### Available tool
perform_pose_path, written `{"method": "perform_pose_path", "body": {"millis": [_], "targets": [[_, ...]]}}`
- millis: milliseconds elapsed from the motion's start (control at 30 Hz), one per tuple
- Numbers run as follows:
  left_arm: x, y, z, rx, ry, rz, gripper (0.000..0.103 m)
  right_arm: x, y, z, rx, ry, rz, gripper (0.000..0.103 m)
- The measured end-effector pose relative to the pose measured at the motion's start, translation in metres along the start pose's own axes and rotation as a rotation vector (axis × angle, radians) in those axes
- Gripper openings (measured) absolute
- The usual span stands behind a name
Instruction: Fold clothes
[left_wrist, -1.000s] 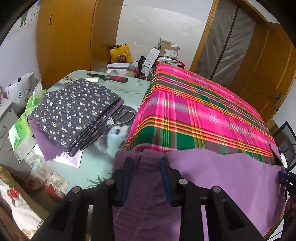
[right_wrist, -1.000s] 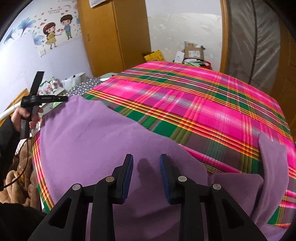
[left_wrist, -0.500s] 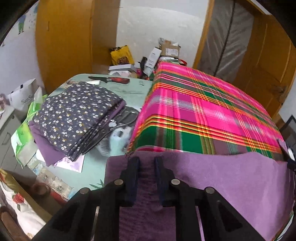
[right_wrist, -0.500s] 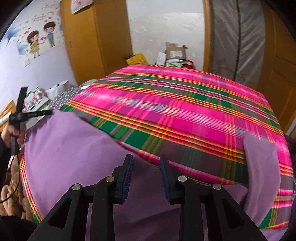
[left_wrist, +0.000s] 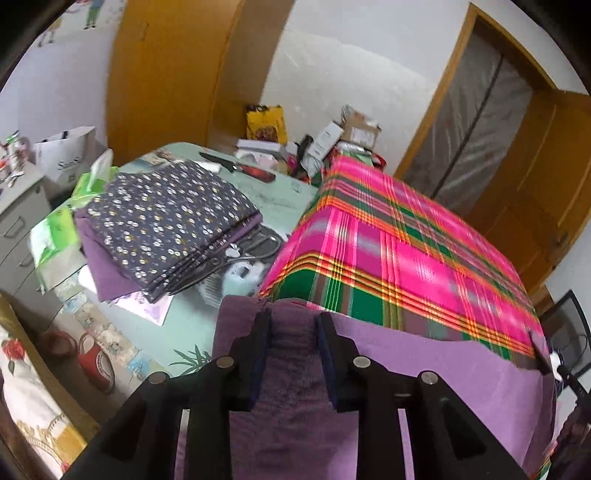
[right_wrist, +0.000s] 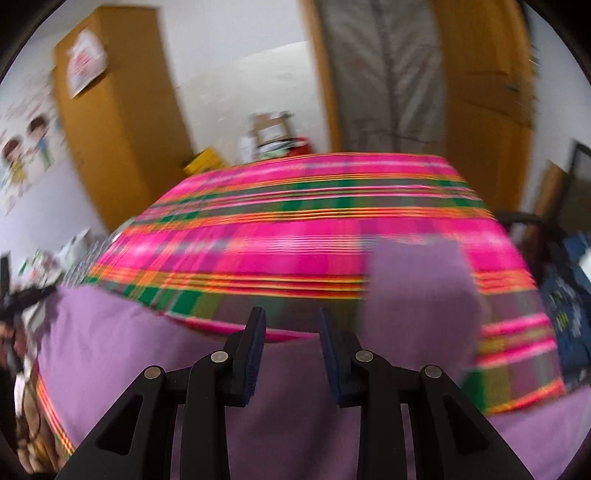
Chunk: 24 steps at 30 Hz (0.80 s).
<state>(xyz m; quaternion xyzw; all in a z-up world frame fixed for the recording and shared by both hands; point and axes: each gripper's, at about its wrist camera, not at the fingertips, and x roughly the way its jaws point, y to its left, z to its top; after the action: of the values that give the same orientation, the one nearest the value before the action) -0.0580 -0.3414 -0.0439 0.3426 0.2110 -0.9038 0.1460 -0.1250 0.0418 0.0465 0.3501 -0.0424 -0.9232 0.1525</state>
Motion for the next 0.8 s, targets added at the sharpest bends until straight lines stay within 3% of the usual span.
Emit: {"method": "perform_pose_path", "body": {"millis": [133, 233, 333, 500, 600, 800], "targets": [[-0.013, -0.006, 0.0, -0.029, -0.058, 0.018, 0.028, -0.007, -0.015, -0.001, 0.026, 0.002, -0.032, 0.031], [-0.01, 0.012, 0.006, -0.169, -0.046, -0.027, 0.027, -0.008, -0.016, -0.002, 0.018, 0.009, -0.033, 0.031], [-0.006, 0.015, 0.008, -0.194, -0.024, 0.022, 0.026, -0.01, -0.018, -0.002, 0.01, 0.017, -0.034, 0.031], [-0.028, -0.038, -0.002, -0.023, -0.05, -0.031, 0.026, -0.012, -0.02, -0.003, -0.002, 0.029, -0.035, 0.031], [-0.034, -0.092, -0.026, 0.121, -0.019, -0.121, 0.026, 0.003, -0.007, 0.001, -0.052, 0.056, -0.037, 0.031], [-0.025, -0.201, -0.095, 0.381, 0.106, -0.324, 0.026, 0.026, 0.005, 0.004, -0.11, 0.098, -0.132, 0.031]]}}
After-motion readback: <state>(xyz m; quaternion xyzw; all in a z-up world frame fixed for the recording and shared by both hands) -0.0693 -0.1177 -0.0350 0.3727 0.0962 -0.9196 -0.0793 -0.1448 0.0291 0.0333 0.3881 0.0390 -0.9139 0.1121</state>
